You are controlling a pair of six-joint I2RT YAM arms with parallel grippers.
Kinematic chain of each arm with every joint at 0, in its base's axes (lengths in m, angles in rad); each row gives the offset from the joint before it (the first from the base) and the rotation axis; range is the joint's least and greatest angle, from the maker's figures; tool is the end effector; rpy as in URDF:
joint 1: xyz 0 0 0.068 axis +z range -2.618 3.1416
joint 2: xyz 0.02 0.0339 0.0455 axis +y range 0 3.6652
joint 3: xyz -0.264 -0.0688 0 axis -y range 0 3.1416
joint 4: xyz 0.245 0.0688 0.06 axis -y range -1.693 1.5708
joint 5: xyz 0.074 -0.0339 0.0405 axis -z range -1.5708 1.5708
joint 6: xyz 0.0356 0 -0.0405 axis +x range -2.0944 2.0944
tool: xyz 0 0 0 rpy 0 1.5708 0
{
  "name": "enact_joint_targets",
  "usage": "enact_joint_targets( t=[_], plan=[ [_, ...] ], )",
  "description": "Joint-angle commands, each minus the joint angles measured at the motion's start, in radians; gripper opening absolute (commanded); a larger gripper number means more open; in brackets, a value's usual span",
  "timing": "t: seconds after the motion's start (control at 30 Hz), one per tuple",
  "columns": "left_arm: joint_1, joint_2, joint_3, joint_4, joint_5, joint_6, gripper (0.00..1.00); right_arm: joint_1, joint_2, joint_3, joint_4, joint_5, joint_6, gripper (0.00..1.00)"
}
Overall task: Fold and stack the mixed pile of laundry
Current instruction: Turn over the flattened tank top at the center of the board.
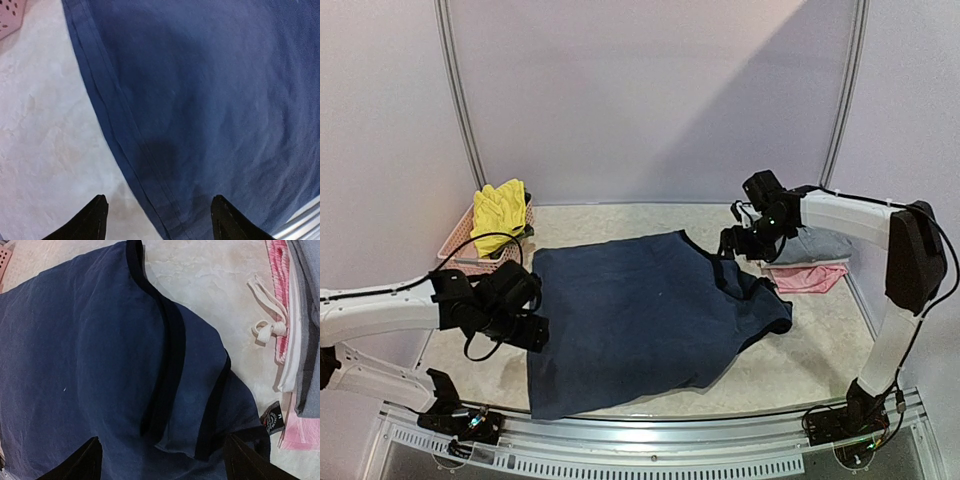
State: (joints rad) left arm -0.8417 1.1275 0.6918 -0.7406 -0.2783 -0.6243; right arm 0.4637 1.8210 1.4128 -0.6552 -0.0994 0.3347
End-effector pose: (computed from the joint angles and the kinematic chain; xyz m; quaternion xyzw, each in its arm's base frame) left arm 0.1377 -0.1395 0.2031 0.0783 0.9683 -0.0288 0.2352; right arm 0.3448 0.1763 0.2315 -0.0748 0.9640 0.1417 0.2123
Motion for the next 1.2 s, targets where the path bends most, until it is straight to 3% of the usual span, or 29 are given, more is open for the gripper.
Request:
enact_joint_targets(
  t=[0.0,0.3,0.4,0.5,0.53,0.6,0.87,1.17],
  plan=[
    [-0.138,-0.051,-0.077,-0.022,-0.007,-0.179,0.72,0.031,-0.135,-0.108,0.110,0.038,0.008,0.84],
    [-0.258,-0.044,-0.172,0.035,-0.013,-0.293,0.61,0.155,-0.137,-0.147,0.222,-0.015,0.012,0.81],
    [-0.258,-0.033,-0.166,0.039,-0.096,-0.315,0.48,0.197,-0.070,-0.108,0.250,-0.034,0.020,0.77],
    [-0.258,-0.045,-0.137,0.100,-0.136,-0.282,0.45,0.233,0.016,-0.048,0.275,-0.070,0.018,0.73],
    [-0.248,-0.005,-0.062,0.110,-0.189,-0.236,0.44,0.242,0.112,0.009,0.311,-0.120,0.031,0.64],
    [-0.217,0.045,-0.021,0.133,-0.193,-0.198,0.44,0.242,0.167,0.054,0.314,-0.132,0.046,0.61],
    [-0.050,0.313,0.007,0.353,-0.054,-0.085,0.42,0.212,0.377,0.223,0.250,-0.143,0.036,0.59],
    [0.081,0.458,0.014,0.389,-0.020,-0.008,0.41,0.140,0.460,0.229,0.256,-0.176,0.062,0.57]
  ],
)
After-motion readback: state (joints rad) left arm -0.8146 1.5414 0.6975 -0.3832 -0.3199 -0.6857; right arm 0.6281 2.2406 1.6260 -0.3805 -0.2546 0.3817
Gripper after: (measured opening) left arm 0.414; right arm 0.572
